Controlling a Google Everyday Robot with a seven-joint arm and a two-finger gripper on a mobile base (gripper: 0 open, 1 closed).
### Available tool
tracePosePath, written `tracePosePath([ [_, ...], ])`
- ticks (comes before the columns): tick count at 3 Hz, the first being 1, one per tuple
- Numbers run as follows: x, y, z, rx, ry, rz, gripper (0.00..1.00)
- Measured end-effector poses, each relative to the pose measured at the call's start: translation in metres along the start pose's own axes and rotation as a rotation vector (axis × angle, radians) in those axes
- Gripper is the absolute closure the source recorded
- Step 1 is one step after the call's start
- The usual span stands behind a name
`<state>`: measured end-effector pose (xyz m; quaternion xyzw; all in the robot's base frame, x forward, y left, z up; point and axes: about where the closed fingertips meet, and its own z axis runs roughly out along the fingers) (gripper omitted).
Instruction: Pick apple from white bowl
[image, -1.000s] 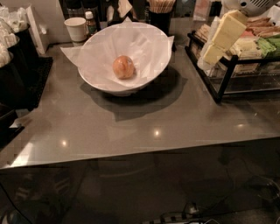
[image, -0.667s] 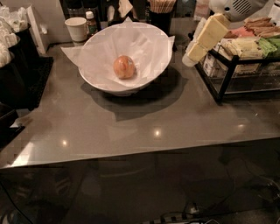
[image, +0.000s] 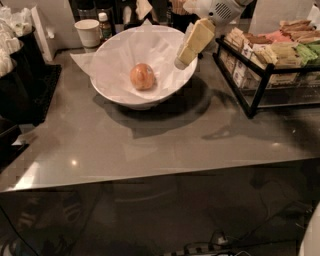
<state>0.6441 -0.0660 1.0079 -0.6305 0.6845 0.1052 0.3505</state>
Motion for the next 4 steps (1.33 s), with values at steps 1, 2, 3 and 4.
tracePosePath([
  [1, -0.002, -0.001, 0.002, 0.0, -0.003, -0.001, 0.0],
  [2, 0.001, -0.01, 0.019, 0.01, -0.071, 0.039, 0.0],
  [3, -0.01, -0.023, 0.059, -0.034, -0.132, 0.045, 0.0],
  [4, -0.023, -0.029, 0.098, -0.084, -0.168, 0.047, 0.0],
])
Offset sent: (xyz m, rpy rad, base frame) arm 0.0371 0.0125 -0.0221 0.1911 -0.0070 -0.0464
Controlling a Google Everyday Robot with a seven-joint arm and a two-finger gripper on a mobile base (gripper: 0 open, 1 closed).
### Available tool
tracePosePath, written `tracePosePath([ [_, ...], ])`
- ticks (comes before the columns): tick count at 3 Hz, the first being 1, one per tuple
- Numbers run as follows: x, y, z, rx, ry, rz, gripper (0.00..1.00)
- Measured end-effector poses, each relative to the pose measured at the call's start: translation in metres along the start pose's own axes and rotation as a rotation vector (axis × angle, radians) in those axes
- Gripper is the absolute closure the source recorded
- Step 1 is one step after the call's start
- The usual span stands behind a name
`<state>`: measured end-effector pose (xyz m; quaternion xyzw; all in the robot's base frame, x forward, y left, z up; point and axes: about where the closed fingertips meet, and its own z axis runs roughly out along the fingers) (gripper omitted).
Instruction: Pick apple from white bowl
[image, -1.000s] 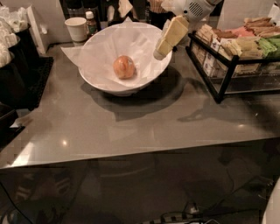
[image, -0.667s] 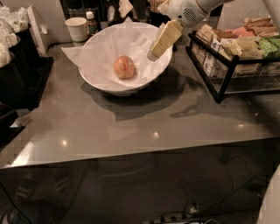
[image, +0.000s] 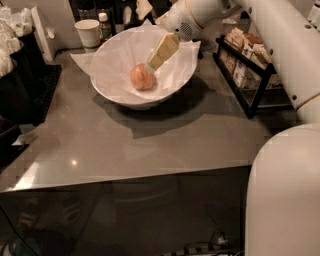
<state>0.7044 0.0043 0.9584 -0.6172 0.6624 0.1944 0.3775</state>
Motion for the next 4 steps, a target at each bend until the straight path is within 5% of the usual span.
tracePosePath([
  [1, 0.0, -0.002, 0.031, -0.034, -0.003, 0.009, 0.0],
  [2, 0.0, -0.002, 0.031, -0.035, -0.003, 0.009, 0.16],
  [4, 0.011, 0.001, 0.047, -0.069, -0.013, 0.046, 0.12],
])
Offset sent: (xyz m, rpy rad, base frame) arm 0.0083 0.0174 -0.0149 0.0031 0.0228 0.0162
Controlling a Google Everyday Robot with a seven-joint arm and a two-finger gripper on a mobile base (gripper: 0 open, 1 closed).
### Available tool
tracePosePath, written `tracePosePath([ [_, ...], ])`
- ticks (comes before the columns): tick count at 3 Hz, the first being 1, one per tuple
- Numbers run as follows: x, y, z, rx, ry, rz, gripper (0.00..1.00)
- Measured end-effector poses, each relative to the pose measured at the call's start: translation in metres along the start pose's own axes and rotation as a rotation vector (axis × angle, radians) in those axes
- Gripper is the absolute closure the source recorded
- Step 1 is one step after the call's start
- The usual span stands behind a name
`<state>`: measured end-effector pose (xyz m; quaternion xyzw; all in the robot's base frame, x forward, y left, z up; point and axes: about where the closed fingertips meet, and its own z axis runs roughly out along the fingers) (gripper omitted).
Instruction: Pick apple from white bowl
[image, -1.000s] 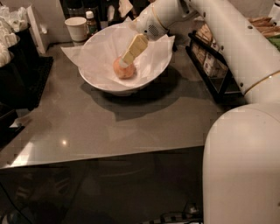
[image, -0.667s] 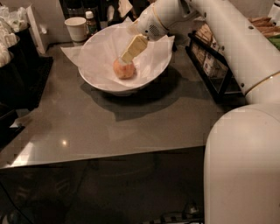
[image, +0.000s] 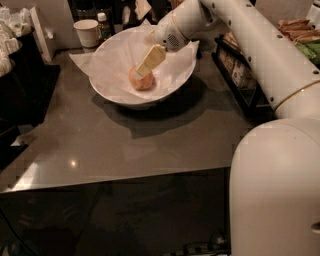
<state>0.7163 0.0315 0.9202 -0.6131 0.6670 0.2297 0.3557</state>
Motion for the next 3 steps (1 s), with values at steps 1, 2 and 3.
tracePosePath([
  [1, 0.015, 0.002, 0.022, -0.036, -0.01, 0.038, 0.11],
  [2, 0.028, 0.004, 0.037, -0.053, 0.001, 0.056, 0.13],
  [3, 0.039, 0.006, 0.048, -0.056, 0.017, 0.066, 0.18],
])
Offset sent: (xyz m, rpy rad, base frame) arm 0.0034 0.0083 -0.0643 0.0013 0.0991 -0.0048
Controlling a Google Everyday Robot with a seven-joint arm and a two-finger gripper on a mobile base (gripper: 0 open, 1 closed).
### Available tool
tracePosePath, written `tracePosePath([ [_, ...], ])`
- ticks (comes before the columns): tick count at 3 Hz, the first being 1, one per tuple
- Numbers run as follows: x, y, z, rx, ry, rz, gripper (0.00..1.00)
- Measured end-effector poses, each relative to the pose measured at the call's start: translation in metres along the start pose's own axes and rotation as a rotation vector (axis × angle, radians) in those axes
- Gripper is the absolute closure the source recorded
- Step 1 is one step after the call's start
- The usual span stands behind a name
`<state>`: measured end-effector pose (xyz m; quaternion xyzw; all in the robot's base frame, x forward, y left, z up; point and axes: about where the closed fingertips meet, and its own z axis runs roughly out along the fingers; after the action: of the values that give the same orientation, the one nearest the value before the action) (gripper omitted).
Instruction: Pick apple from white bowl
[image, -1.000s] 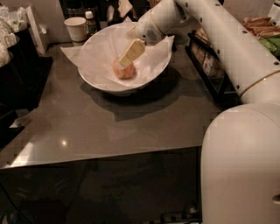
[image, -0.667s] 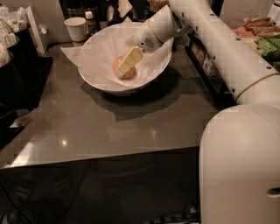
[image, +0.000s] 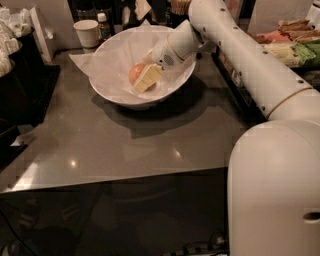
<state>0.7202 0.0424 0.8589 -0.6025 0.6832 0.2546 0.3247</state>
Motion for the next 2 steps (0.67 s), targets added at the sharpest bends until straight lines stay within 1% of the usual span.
tracePosePath([
  [1, 0.0108, -0.001, 0.0106, 0.006, 0.016, 0.006, 0.24],
  [2, 0.0092, -0.0011, 0.009, 0.007, 0.016, 0.006, 0.43],
])
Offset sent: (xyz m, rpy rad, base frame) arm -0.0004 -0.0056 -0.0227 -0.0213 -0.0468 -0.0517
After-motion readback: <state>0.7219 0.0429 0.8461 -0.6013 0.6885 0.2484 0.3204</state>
